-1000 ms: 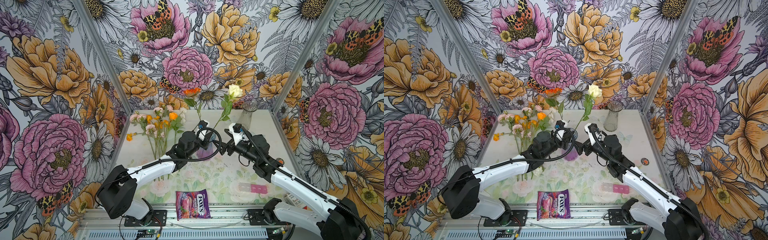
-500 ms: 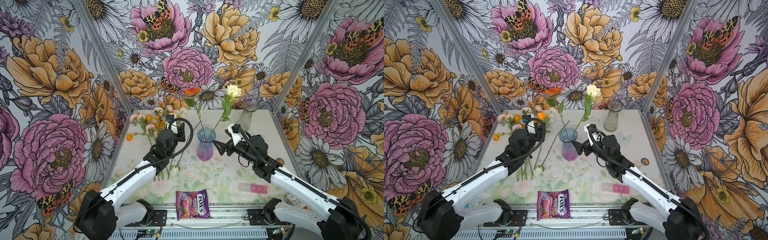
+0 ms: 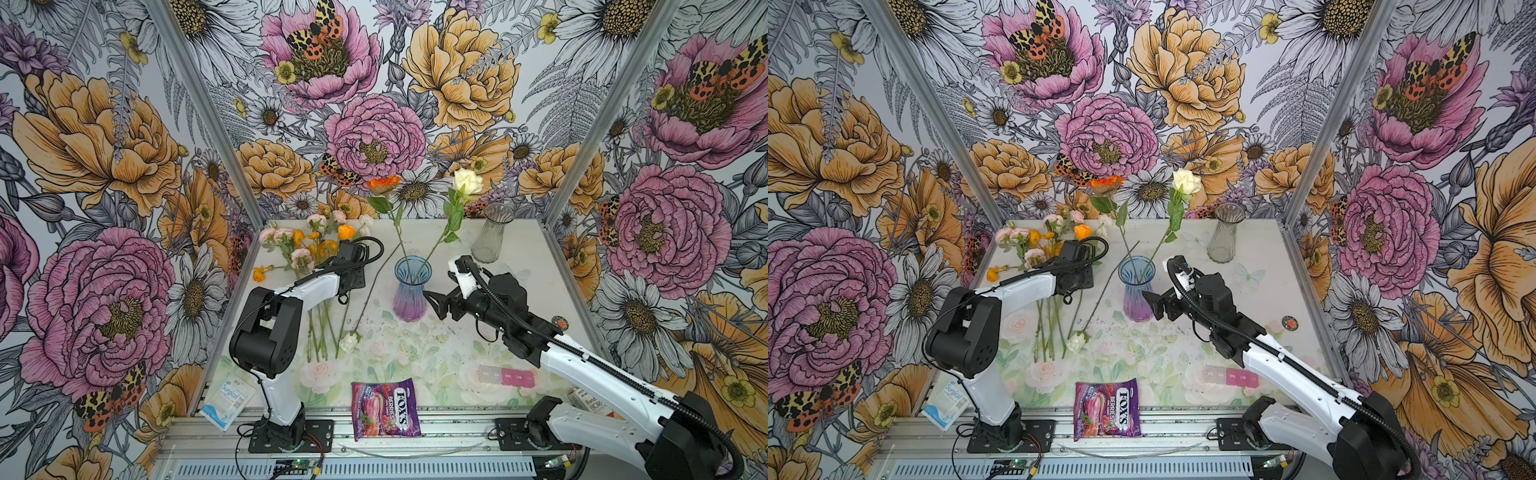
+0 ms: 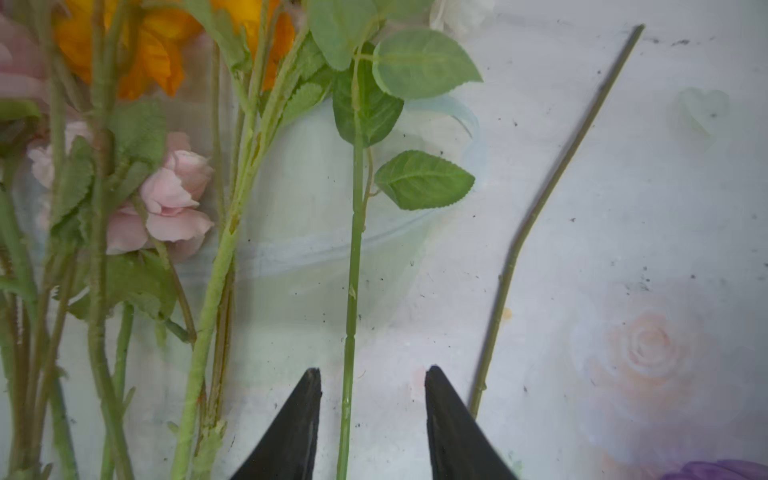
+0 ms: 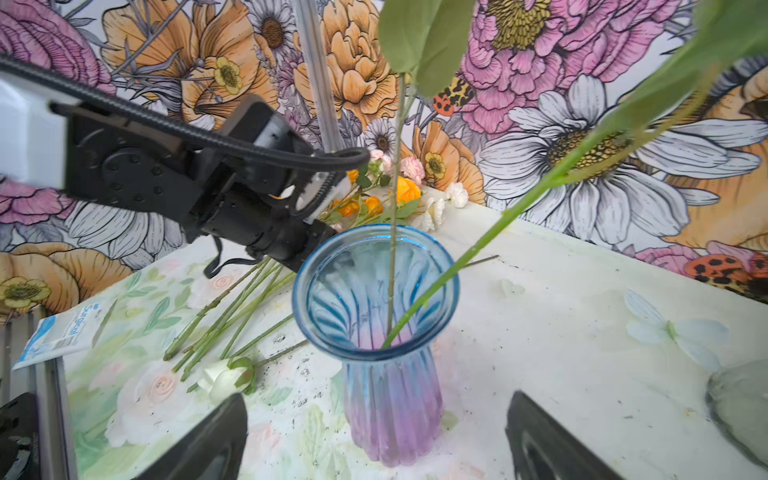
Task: Arrange the flowers into the vase
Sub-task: 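Return the left gripper to the bundle and grasp another stem, then lift the yellow rose upward out of the bundle with the left gripper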
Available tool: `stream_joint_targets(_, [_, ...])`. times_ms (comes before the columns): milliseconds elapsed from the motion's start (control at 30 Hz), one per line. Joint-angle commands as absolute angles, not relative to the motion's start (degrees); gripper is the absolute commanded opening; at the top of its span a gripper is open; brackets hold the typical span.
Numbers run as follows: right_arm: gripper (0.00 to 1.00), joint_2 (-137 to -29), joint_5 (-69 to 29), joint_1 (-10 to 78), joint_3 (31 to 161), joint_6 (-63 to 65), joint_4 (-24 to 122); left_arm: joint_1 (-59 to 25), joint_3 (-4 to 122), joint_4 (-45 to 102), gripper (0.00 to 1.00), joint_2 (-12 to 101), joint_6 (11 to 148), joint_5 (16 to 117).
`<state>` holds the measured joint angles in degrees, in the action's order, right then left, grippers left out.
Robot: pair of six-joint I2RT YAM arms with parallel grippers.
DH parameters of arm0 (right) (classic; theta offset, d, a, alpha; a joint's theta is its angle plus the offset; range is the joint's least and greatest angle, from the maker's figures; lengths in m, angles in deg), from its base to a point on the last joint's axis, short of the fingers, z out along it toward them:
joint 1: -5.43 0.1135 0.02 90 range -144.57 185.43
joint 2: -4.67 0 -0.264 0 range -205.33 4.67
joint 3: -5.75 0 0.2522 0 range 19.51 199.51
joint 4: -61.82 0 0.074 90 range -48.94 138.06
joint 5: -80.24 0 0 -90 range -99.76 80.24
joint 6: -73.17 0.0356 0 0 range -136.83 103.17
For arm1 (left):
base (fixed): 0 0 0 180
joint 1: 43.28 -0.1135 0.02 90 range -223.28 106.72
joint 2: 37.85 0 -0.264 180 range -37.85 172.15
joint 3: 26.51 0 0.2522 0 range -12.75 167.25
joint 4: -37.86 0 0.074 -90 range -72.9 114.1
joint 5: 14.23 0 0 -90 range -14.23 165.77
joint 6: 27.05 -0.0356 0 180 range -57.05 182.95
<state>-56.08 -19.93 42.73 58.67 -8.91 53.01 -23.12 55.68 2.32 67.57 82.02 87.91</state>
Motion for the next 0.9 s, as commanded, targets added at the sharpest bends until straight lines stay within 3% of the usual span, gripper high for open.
stream_joint_targets(0, [0.98,-55.27,-23.38,44.45,56.33,-9.88,59.01,-23.32,58.76,0.02,0.43,70.69,83.03,87.36])
stream_joint_targets(367, [0.98,-56.42,-29.50,47.15,53.45,-10.49,66.89,-23.86,61.74,-1.13,0.41,76.47,81.08,91.91])
stream_joint_targets(433, [0.98,-57.01,-30.46,47.61,52.97,-10.98,68.24,-23.95,61.98,-1.06,0.33,76.89,80.99,91.59])
stream_joint_targets(600, [0.98,-57.07,-31.83,47.80,50.11,-12.24,73.26,-23.95,62.16,-0.95,0.00,76.32,80.44,90.96])
stream_joint_targets(867, [0.99,-58.96,-31.06,47.80,47.70,-12.76,78.58,-23.43,58.07,-0.75,0.00,65.25,76.39,96.20])
